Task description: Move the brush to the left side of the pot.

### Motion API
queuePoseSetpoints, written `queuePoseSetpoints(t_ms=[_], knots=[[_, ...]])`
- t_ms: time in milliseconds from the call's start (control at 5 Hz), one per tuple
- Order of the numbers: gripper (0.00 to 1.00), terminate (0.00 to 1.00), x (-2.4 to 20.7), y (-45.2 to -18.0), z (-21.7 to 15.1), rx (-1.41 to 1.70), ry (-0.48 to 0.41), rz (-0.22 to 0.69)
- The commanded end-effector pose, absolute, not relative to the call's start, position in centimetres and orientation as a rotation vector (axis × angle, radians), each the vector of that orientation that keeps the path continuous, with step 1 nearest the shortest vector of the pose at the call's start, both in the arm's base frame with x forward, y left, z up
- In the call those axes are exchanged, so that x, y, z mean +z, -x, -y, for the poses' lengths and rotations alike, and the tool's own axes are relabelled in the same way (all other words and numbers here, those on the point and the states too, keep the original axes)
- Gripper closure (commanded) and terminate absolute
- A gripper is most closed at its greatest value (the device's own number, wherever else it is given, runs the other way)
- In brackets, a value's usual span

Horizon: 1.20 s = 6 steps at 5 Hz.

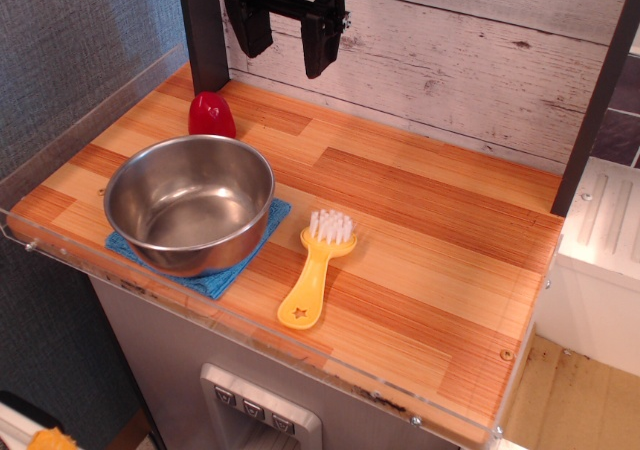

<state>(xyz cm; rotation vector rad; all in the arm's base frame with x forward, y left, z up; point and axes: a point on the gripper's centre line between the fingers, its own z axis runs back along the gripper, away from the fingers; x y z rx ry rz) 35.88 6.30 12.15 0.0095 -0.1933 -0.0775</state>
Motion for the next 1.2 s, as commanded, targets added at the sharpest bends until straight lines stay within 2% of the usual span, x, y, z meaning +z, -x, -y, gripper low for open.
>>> queuePoseSetpoints(t_ms=[0, 400, 600, 800, 1000], knots=[[0.0, 0.0, 12.1, -35.9, -6.3, -0.077, -0.01, 0.193], [0.0, 0.0, 11.5, -34.2, 1.6, -0.258, 0.031, 0.244], [0.0, 0.0, 11.2, -32.7, 4.7, -0.331, 0.038, 0.239], [0.0, 0.0, 9.7, -31.3, 5.7, -0.329, 0.023, 0.188], [0.0, 0.0, 7.4, -30.2, 4.6, -0.291, -0.001, 0.12]])
